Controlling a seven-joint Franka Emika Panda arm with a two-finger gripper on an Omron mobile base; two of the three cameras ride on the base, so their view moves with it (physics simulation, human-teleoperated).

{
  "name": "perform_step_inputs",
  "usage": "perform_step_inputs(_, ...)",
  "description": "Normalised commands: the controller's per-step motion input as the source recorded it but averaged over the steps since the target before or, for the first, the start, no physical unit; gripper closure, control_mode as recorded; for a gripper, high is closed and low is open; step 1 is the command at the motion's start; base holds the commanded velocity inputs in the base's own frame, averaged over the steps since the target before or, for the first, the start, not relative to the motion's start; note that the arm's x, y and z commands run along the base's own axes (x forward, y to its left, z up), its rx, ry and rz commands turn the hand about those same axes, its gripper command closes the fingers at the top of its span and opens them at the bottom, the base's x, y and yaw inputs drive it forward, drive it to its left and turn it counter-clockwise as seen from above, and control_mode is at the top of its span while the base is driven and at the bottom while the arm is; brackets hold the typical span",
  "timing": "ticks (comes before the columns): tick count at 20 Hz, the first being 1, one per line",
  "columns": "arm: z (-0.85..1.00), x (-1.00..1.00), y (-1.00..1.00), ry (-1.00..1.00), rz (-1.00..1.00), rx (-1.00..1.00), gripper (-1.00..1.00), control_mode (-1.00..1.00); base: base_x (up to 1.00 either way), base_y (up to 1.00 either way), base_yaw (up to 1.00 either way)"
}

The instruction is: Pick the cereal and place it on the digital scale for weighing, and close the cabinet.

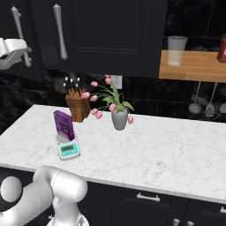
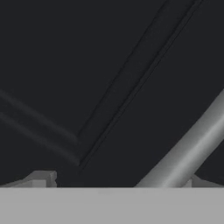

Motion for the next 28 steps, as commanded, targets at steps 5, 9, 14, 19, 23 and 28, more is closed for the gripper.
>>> perform_step_inputs(5, 0.0, 0.82, -0.57, 0.0, 0.07, 0.14, -1.0, -1.0, 0.0, 0.0, 0.0)
perform_step_inputs(9, 0.0, 0.83, -0.75, 0.0, 0.1, 0.23, -1.0, -1.0, 0.0, 0.0, 0.0)
perform_step_inputs(14, 0.0, 0.81, -0.65, -0.02, 0.11, 0.23, -1.0, -1.0, 0.0, 0.0, 0.0)
perform_step_inputs(19, -0.09, 0.76, 0.16, -0.1, 0.11, 0.12, -1.0, -1.0, 0.0, 0.0, 0.0)
perform_step_inputs(23, -0.25, 0.5, 1.0, -0.29, -0.04, 0.0, -1.0, -1.0, 0.0, 0.0, 0.0)
perform_step_inputs(28, -0.45, 0.99, 0.83, -0.22, -0.12, 0.04, -1.0, -1.0, 0.0, 0.0, 0.0)
